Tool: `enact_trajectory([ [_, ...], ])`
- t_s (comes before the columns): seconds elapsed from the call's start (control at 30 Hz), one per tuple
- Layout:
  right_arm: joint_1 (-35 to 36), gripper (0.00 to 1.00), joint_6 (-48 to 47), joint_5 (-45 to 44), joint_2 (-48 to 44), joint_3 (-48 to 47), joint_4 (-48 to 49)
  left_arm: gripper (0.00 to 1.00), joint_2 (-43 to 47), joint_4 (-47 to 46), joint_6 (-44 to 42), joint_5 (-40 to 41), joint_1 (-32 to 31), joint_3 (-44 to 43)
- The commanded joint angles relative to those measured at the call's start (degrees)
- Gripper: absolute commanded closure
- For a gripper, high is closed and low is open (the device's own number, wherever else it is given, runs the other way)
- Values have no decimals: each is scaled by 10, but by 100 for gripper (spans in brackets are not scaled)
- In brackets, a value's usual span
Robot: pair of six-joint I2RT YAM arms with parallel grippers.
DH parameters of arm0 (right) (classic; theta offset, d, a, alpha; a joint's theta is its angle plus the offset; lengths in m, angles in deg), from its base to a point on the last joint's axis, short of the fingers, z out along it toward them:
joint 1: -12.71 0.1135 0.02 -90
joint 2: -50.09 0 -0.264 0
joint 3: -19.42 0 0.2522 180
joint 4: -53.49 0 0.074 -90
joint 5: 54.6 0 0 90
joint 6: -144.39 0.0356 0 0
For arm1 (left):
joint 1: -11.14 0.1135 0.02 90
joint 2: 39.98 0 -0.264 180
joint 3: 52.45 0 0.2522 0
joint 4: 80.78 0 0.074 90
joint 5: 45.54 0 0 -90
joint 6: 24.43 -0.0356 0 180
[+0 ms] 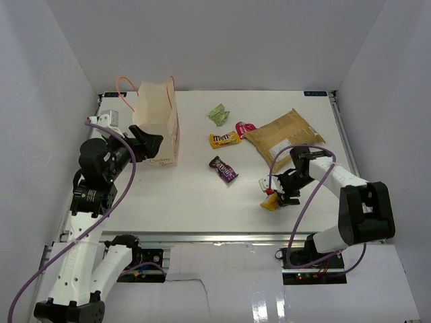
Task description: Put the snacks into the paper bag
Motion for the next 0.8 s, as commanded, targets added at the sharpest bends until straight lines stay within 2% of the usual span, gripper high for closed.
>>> enact_trajectory([
  [0.0,-1,28,-148,-9,64,-28,-7,9,12,15,9,-6,-1,9],
  [0.07,5,30,-136,-13,76,-31,37,9,27,22,14,-3,0,23],
  [0.13,13,36,-124,-17,87,-31,52,9,39,27,21,-1,-1,34],
  [0.17,22,42,-122,-21,92,-33,49,9,48,31,24,1,-1,39],
  [0.2,27,57,-119,-24,96,-34,43,9,54,33,27,4,-1,45],
  [0.3,30,76,-117,-20,86,-32,17,9,69,44,30,11,-1,52],
  [0.4,31,84,-99,17,57,-50,-28,9,78,51,30,20,-1,56],
  [0.47,48,85,-69,81,33,-79,-60,9,80,54,31,20,0,58],
  [0.5,62,87,-36,100,27,-119,-67,9,82,53,31,20,-1,60],
  [0.53,77,88,62,135,23,-144,-62,9,82,52,33,20,-1,64],
  [0.57,113,89,114,151,22,-171,-56,9,83,51,37,20,-1,68],
  [0.63,160,91,230,165,28,-259,-3,9,84,48,39,20,-1,77],
  [0.67,235,91,365,157,40,-322,41,9,86,44,41,21,-1,78],
  [0.7,236,91,366,157,49,-354,42,9,87,44,41,21,-1,78],
  [0.73,282,92,408,127,58,-385,103,9,88,45,41,22,-1,78],
  [0.77,302,92,499,101,83,-416,138,9,91,46,39,28,-1,78],
])
